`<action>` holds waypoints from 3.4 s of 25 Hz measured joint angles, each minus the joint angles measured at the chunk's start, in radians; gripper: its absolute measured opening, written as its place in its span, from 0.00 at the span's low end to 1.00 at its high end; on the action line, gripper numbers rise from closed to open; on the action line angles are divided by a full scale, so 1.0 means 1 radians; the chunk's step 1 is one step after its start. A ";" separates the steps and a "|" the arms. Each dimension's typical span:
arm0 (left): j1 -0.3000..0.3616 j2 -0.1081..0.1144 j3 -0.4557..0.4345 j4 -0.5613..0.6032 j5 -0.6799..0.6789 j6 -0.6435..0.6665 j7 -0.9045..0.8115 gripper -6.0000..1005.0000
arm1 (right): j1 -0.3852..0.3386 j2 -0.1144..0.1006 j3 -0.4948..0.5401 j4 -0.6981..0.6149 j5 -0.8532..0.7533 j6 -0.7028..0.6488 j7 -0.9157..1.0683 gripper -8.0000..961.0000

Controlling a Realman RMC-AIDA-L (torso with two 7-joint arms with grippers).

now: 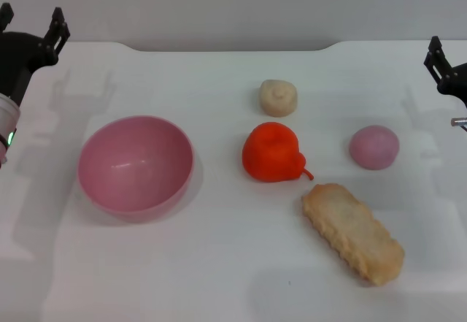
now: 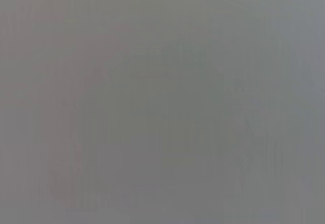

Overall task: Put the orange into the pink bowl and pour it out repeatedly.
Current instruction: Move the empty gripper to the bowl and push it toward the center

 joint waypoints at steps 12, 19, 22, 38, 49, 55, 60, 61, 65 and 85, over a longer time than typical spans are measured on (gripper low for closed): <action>0.175 0.040 -0.073 0.657 0.136 -0.612 -0.004 0.80 | -0.004 0.000 0.005 -0.005 0.001 0.000 0.000 0.83; 0.242 0.017 -0.181 1.140 0.248 -1.292 0.034 0.80 | -0.002 0.000 0.015 -0.010 0.001 0.000 0.021 0.83; 0.244 0.014 -0.188 1.229 0.244 -1.463 0.076 0.80 | 0.001 -0.001 0.025 -0.009 0.001 0.000 0.050 0.83; 0.177 0.006 -0.158 1.335 0.194 -2.108 0.118 0.79 | 0.016 -0.005 0.076 -0.006 0.001 0.038 0.051 0.83; 0.157 0.004 -0.128 1.300 0.193 -2.169 0.105 0.79 | 0.018 -0.005 0.078 -0.005 -0.002 0.038 0.050 0.83; 0.146 0.003 -0.117 1.252 0.191 -2.166 0.105 0.79 | 0.015 -0.005 0.078 -0.005 -0.005 0.038 0.050 0.83; 0.117 0.000 -0.104 1.168 0.191 -2.117 0.100 0.79 | 0.018 -0.005 0.078 -0.009 -0.007 0.038 0.049 0.83; 0.117 0.000 -0.101 1.164 0.191 -2.108 0.098 0.79 | 0.018 -0.005 0.078 -0.010 -0.007 0.038 0.049 0.83; 0.123 0.001 -0.093 1.150 0.190 -2.055 0.083 0.79 | 0.017 -0.004 0.078 -0.010 -0.007 0.038 0.049 0.83; 0.080 0.003 -0.088 1.036 0.213 -2.021 0.078 0.32 | 0.015 -0.003 0.077 -0.027 -0.007 0.030 0.049 0.83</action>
